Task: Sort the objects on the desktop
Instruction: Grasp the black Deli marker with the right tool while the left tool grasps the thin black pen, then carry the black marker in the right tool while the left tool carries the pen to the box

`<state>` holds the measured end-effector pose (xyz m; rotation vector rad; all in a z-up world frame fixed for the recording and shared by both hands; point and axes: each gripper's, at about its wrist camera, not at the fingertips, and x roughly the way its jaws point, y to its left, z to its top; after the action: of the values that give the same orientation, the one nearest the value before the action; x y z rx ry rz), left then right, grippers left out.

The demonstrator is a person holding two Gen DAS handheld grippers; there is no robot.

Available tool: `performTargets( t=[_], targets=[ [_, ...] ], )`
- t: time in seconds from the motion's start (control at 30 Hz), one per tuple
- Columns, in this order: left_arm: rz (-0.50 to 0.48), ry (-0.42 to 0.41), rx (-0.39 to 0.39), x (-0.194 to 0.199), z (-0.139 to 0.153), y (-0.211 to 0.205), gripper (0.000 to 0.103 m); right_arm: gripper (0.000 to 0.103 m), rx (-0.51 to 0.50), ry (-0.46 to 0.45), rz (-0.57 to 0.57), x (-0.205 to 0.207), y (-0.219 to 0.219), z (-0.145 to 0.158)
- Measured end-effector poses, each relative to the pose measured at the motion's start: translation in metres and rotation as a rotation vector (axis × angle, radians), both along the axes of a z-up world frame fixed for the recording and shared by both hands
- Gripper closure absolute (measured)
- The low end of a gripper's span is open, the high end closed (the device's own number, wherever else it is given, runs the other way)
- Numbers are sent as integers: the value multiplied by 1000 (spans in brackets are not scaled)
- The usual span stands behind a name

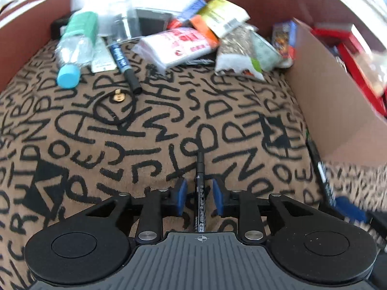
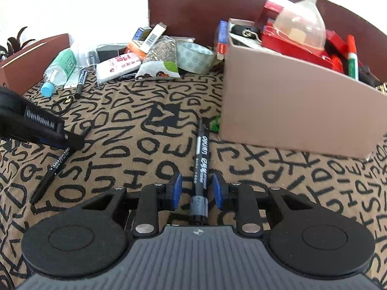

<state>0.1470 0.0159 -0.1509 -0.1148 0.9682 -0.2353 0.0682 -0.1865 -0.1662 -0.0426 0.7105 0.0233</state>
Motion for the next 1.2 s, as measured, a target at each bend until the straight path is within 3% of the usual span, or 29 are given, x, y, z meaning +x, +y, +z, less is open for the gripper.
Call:
performTargets(
  t=[0.07, 0.13, 0.17, 0.2, 0.27, 0.33, 0.37, 0.4, 0.47, 0.6, 0.87, 0.97, 1.03, 1.07, 1.1, 1.2],
  targets=[
    [-33, 5, 39, -2, 2, -4, 97, 72, -8, 4, 1, 5, 2, -1],
    [-54, 15, 36, -6, 4, -5, 95, 72, -14, 12, -2, 10, 3, -1],
    [-70, 12, 45, -10, 5, -6, 71, 72, -16, 13, -3, 13, 3, -2],
    [-90, 11, 60, -12, 4, -8, 60, 72, -20, 18, -5, 15, 3, -3],
    [-131, -7, 85, -16, 2, -13, 57, 72, -20, 32, -16, 22, 4, -6],
    [-143, -23, 121, -18, 1, -18, 85, 72, -17, 32, -14, 26, 4, -9],
    [-151, -21, 123, -19, 1, -19, 100, 79, -17, 33, -10, 28, 4, -9],
    [-155, -14, 114, -19, 1, -19, 100, 87, -14, 37, -6, 28, 5, -9],
    [-162, -13, 100, -22, 4, -20, 100, 87, -4, 47, 11, 26, 5, -5],
    [-190, -12, -19, -30, 15, -26, 100, 87, 77, 24, 7, 11, -3, 5],
    [-245, -142, -214, -26, 92, -63, 100, 87, 157, -136, -29, -20, -40, 64],
    [-260, -177, -290, -13, 123, -84, 100, 87, 231, -196, -18, -24, -60, 89],
    [-263, -213, -292, -4, 141, -102, 100, 88, 209, -250, -34, -26, -69, 104],
    [-267, -230, -285, 0, 148, -110, 100, 92, 210, -269, -37, -26, -74, 111],
    [-269, -240, -286, 5, 153, -117, 100, 103, 207, -286, -42, -26, -79, 117],
    [-269, -241, -300, 25, 160, -135, 100, 103, 172, -324, -88, -19, -95, 127]
  ],
)
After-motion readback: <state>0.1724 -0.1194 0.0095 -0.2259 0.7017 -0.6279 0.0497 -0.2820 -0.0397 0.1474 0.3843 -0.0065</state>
